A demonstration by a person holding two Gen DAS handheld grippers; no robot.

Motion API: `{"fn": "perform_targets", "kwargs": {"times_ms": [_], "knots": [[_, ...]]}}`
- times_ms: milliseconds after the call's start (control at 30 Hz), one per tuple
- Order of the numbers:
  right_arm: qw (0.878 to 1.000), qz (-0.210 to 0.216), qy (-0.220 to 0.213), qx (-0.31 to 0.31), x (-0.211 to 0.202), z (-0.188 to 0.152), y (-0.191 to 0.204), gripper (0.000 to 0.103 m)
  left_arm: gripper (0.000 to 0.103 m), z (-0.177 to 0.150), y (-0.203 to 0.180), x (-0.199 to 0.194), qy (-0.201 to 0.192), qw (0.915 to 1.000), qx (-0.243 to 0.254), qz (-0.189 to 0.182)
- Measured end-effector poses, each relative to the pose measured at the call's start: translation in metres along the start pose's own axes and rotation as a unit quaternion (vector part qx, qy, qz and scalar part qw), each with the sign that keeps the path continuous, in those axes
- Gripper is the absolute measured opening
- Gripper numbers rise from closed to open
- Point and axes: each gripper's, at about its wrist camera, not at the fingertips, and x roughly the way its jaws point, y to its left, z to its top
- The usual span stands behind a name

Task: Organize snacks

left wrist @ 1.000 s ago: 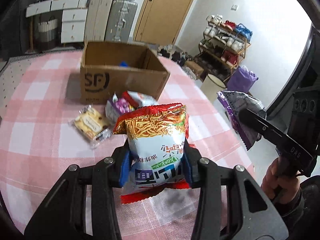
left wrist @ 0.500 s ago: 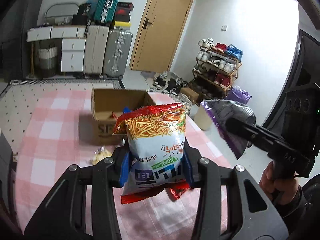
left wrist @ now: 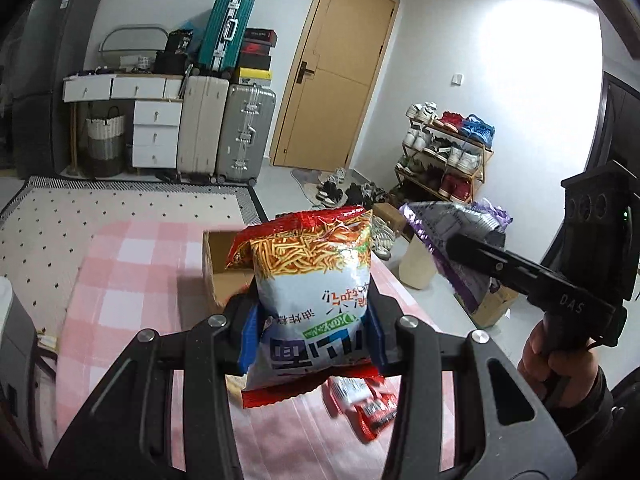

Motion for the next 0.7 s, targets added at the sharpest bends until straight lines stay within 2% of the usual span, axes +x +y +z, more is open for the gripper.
{"fn": "perform_targets", "kwargs": {"times_ms": [200, 600, 700], "knots": [[1.000, 0.003, 0.011, -0.010, 0.026, 0.024, -0.009, 0.037, 0.040, 0.031, 0.003, 0.020, 0.000, 1.0000, 0.007, 0.007], [1.000, 0.004, 0.023, -0.006, 0.079, 0.050, -0.040, 0.037, 0.040, 0.086, 0.003, 0.114, 0.032, 0.9989, 0.018, 0.030], [0.999, 0.001, 0.039, -0.007, 0.101, 0.054, -0.049, 0.037, 0.040, 0.090, 0.004, 0.140, 0.045, 0.9982, 0.017, 0.034]]}}
